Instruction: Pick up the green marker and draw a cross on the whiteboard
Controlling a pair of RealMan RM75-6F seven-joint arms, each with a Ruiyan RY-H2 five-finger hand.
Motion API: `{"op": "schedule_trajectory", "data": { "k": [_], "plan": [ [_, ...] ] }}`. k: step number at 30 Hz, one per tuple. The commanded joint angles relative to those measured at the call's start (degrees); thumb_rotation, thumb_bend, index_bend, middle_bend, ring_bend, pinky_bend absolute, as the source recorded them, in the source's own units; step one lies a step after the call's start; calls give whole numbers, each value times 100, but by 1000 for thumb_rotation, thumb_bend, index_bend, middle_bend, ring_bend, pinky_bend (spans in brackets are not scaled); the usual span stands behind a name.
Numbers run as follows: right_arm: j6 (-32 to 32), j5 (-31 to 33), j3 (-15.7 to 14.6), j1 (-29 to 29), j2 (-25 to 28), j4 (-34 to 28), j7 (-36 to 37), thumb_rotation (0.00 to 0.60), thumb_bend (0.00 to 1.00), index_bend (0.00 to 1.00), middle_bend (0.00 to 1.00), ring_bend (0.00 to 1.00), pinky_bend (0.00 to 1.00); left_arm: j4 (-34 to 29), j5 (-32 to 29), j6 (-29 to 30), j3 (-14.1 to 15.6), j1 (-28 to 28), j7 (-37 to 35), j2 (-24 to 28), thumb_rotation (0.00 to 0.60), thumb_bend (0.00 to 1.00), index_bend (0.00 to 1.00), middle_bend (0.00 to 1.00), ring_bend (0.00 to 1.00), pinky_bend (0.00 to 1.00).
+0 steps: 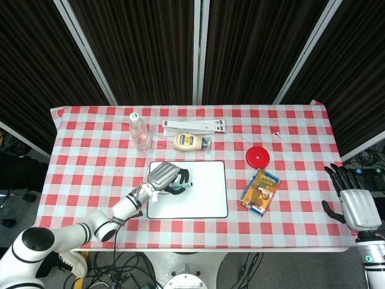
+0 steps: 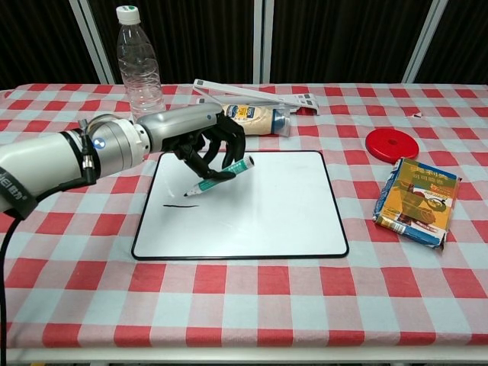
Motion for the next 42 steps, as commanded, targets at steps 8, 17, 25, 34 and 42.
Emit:
{"op": "schedule_trajectory", "data": {
  "k": [8, 17, 25, 34, 42],
  "plan": [
    [-19, 6, 2, 13, 3, -38, -44, 600, 270, 0, 41, 0, 0, 146, 35, -7, 86, 48, -2, -88, 600, 412, 575, 592, 643, 915],
    [-23, -16, -2, 25, 3, -29, -18, 600, 268, 0, 41, 0, 0, -196, -12, -47, 155, 153, 59, 6, 600, 411, 575, 592, 643, 915],
    [19, -64, -10, 15, -5, 22, 64, 600, 271, 0, 41, 0, 0, -638, -127, -114, 270, 330, 326, 126, 600, 412, 573, 591, 643, 915],
    [89, -95, -13, -14, -34, 98, 147, 600, 267, 0, 41, 0, 0, -1282, -203, -1, 242, 490, 554, 374, 600, 410, 570, 590, 636, 915],
    [99, -94, -15, -19, -18, 70, 114, 600, 267, 0, 41, 0, 0, -1204, -320, -24, -56, 399, 450, 406, 600, 409, 570, 590, 634, 915]
  ]
}}
